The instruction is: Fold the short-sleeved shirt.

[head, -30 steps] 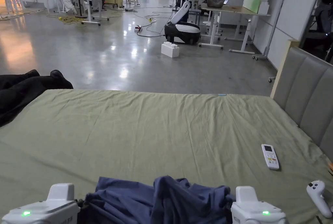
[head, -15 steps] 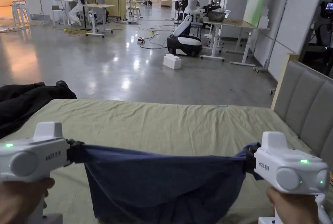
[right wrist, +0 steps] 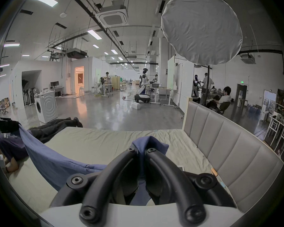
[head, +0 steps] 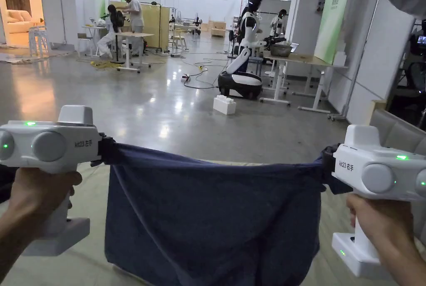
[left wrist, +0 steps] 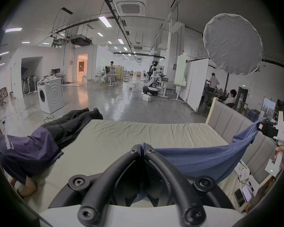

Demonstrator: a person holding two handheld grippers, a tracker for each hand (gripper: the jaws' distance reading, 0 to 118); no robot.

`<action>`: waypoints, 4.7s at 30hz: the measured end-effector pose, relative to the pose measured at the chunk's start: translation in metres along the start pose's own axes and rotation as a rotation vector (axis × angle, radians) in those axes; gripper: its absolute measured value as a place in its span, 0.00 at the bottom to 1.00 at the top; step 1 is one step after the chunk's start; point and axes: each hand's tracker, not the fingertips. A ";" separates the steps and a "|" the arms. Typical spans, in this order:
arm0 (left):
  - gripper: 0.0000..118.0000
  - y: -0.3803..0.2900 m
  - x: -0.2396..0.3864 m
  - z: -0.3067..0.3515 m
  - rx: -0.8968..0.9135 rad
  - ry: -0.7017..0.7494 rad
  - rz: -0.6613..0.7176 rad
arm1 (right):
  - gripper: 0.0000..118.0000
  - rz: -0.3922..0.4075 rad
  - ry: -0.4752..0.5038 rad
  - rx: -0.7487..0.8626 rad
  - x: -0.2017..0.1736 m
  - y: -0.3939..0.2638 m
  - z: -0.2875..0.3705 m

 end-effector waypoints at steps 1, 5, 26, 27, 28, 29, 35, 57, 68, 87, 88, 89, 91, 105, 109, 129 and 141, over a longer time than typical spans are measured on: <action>0.02 0.007 0.000 -0.005 0.004 0.003 -0.004 | 0.05 -0.001 0.001 0.004 0.000 0.007 -0.006; 0.02 0.032 0.000 -0.023 0.015 0.020 -0.017 | 0.05 0.009 -0.010 0.030 -0.004 0.033 -0.028; 0.02 0.127 0.003 -0.079 0.098 0.057 -0.042 | 0.05 0.099 -0.084 0.226 -0.026 0.146 -0.091; 0.02 0.125 0.003 -0.078 0.096 0.054 -0.047 | 0.05 0.091 -0.082 0.223 -0.026 0.142 -0.087; 0.02 0.121 0.003 -0.078 0.097 0.055 -0.047 | 0.05 0.093 -0.082 0.223 -0.026 0.139 -0.085; 0.02 0.116 0.003 -0.078 0.093 0.053 -0.048 | 0.05 0.097 -0.081 0.222 -0.026 0.133 -0.083; 0.02 0.061 0.000 -0.072 0.031 0.038 -0.036 | 0.05 0.127 -0.065 0.156 -0.026 0.076 -0.068; 0.02 -0.243 -0.022 0.105 -0.220 -0.014 0.003 | 0.05 0.149 0.025 -0.182 -0.033 -0.192 0.151; 0.02 -0.348 -0.023 0.136 -0.428 0.079 0.094 | 0.05 0.063 0.039 -0.484 -0.056 -0.313 0.190; 0.24 -0.397 -0.030 0.088 -0.643 0.154 0.086 | 0.62 0.091 -0.008 -0.718 -0.063 -0.359 0.132; 0.37 -0.390 -0.026 0.091 -0.630 0.159 0.080 | 0.67 0.088 -0.015 -0.689 -0.064 -0.353 0.132; 0.50 -0.383 -0.024 0.093 -0.604 0.166 0.071 | 0.71 0.093 -0.013 -0.649 -0.065 -0.344 0.131; 0.60 -0.364 -0.023 0.096 -0.516 0.160 0.063 | 0.76 0.091 -0.015 -0.567 -0.069 -0.325 0.130; 0.08 -0.250 0.015 0.079 0.083 0.162 0.016 | 0.08 0.004 -0.033 0.076 -0.100 -0.218 0.108; 0.00 -0.240 0.026 0.079 0.133 0.156 -0.017 | 0.01 0.005 -0.008 0.135 -0.105 -0.207 0.101; 0.32 -0.230 -0.079 -0.174 -0.429 0.113 0.078 | 0.00 0.092 0.057 -0.019 -0.105 -0.237 0.020; 0.69 -0.249 -0.092 -0.292 -0.574 0.118 0.088 | 0.00 0.074 0.003 -0.174 -0.078 -0.279 -0.013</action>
